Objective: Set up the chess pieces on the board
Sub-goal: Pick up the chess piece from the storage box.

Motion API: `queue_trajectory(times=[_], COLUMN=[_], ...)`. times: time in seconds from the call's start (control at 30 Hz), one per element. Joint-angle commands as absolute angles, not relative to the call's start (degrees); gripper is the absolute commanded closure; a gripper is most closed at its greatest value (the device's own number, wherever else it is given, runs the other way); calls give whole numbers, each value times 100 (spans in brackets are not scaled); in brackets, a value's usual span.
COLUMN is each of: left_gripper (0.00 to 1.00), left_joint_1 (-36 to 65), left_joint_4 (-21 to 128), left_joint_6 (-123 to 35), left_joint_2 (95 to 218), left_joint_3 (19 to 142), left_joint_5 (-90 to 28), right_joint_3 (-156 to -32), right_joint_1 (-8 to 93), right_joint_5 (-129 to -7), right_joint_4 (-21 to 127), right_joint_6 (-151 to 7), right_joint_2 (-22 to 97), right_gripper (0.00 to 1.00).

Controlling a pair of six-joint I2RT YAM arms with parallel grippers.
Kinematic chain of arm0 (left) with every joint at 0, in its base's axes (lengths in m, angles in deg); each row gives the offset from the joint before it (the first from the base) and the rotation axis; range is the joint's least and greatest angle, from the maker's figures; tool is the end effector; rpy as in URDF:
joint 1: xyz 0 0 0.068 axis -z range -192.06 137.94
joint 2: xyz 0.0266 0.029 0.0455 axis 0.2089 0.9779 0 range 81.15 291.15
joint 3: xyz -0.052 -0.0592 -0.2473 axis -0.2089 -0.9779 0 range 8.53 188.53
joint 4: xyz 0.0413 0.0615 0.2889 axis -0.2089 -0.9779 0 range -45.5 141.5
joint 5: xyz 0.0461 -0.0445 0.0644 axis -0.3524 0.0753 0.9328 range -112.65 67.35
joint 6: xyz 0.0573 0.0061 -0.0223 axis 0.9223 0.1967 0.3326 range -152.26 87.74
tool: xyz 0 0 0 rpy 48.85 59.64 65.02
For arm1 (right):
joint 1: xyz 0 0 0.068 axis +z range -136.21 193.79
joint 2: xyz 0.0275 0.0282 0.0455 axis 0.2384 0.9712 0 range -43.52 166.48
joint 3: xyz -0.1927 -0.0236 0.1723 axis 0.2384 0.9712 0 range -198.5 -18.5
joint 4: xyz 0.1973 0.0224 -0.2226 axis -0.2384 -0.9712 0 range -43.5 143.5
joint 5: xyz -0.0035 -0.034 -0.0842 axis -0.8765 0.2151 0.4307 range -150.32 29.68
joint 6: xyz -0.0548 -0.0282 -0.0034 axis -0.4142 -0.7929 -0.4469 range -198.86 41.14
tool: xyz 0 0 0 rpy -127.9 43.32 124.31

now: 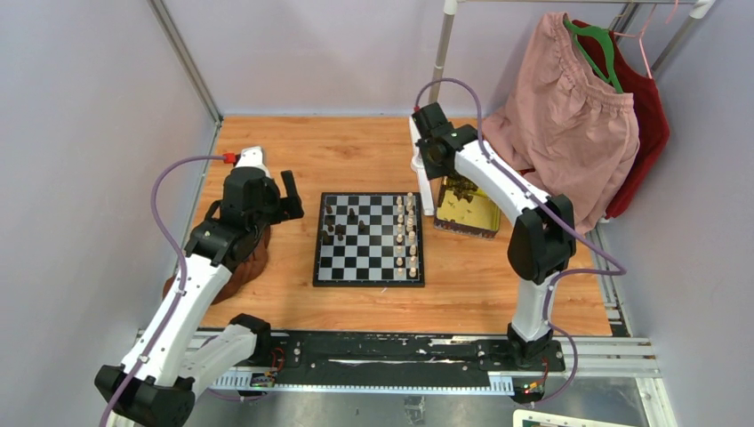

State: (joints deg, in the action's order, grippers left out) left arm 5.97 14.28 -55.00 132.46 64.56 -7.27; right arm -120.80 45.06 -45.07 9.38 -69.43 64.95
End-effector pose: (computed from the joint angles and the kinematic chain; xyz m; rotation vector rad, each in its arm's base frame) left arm 0.2337 -0.0630 0.3281 -0.2431 2.1043 -0.1364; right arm 0.4029 0.2304 0.2886 -0.3413 2.3827 0.0002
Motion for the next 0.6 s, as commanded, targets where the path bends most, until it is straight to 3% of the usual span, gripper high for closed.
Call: queue_trajectory(times=[0.0,0.57], left_gripper=[0,0], left_joint_1=[552,552], left_joint_4=[1620,1774], left_joint_6=[-5494,-5515], left_joint_2=[13300,13525], left_joint_3=[6540,6505], left_joint_5=[-810,-866], right_joint_3=[-11665,-11490], right_joint_1=[4039,3284], right_joint_5=[-4366,-4634], right_joint_4=[1065,1122], right_joint_6=[-6813,-7725], right_joint_2=[6348,7019], right_gripper=[71,78])
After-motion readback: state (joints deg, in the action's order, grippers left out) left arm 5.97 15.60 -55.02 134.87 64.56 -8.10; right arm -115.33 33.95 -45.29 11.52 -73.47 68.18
